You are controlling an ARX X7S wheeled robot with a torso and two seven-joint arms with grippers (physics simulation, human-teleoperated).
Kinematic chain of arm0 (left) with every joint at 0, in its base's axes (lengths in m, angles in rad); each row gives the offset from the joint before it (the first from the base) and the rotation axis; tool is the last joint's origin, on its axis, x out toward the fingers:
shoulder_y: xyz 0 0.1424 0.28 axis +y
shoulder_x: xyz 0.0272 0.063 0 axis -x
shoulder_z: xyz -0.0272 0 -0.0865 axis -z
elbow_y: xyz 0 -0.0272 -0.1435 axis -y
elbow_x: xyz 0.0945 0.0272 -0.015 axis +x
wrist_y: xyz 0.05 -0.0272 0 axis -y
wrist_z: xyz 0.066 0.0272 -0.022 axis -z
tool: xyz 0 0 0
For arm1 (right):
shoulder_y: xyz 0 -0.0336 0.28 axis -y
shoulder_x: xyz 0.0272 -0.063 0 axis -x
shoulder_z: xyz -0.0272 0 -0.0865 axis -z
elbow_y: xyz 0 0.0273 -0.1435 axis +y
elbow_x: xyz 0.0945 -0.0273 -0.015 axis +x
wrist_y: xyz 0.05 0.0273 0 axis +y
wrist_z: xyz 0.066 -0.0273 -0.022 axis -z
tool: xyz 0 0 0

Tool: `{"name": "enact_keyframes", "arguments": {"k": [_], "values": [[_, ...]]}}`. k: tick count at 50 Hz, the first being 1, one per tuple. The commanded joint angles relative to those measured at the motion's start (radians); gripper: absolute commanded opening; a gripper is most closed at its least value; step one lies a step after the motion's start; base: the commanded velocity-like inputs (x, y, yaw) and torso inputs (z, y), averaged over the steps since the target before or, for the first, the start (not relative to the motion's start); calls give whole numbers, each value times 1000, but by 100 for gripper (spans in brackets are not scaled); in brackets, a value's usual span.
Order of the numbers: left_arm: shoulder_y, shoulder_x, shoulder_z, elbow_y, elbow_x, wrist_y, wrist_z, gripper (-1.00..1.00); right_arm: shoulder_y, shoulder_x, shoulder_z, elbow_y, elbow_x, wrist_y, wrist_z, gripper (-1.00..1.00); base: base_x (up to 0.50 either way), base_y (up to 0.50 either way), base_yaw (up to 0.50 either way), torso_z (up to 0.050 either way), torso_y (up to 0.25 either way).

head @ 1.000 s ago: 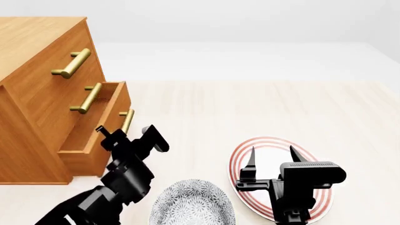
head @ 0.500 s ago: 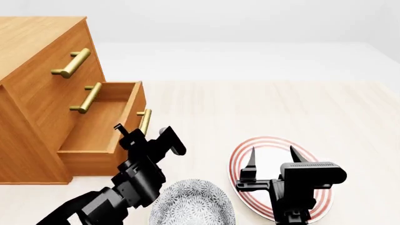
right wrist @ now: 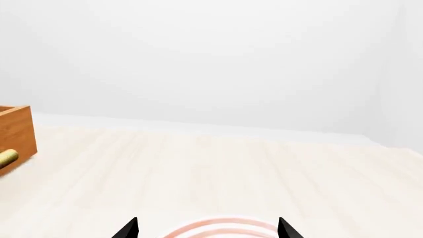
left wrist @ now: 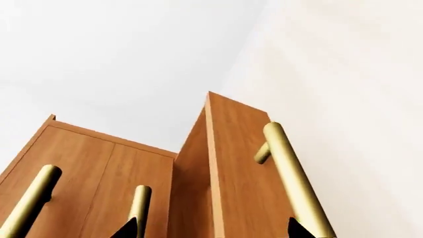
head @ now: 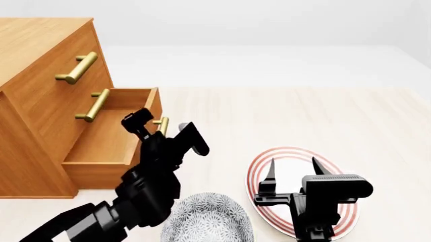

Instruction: Open the bottom drawer of the cabinet.

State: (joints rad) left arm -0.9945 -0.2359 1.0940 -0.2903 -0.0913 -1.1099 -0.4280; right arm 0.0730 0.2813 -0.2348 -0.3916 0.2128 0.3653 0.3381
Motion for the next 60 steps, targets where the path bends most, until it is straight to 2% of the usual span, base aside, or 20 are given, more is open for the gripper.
{"name": "enact_keyframes", "arguments": {"k": [1,8,9,14,21,25,29,37,46,50,51,60], "values": [[-22,-34,-136,146,-25,-14,-6,100,0,2,-4,5,3,-5,4,100,0,0,0,0,0],[-52,-8,-379,92,-147,37,28,100,2,3,-7,8,5,-6,5,100,0,0,0,0,0],[-62,14,-447,27,-183,54,38,100,3,4,-9,7,4,-5,6,100,0,0,0,0,0],[-104,59,-531,-173,-228,125,77,100,4,6,-10,0,6,-1,9,100,0,0,0,0,0],[-206,127,-571,-562,-266,215,201,100,5,10,-10,-8,9,5,12,100,0,0,0,0,0],[-258,160,-555,-739,-257,265,261,100,8,11,-10,-9,11,8,14,100,0,0,0,0,0],[-348,211,-568,-1010,-260,332,331,100,9,12,-12,-14,11,11,17,100,0,0,0,0,0],[-338,202,-658,-1018,-188,296,273,100,6,13,-14,-5,13,2,19,100,0,0,0,0,0],[-341,193,-812,-1018,-89,217,303,100,3,16,-14,-3,15,-2,22,100,0,0,0,0,0],[-344,195,-854,-1018,-50,180,386,100,4,16,-16,0,15,-3,24,100,0,0,0,0,0],[-345,203,-829,-1018,-33,165,468,100,5,16,-17,0,16,-2,24,100,0,0,0,0,0],[-369,221,-797,-1006,-18,173,741,100,10,17,-25,1,15,3,27,100,0,0,0,0,0]]}}
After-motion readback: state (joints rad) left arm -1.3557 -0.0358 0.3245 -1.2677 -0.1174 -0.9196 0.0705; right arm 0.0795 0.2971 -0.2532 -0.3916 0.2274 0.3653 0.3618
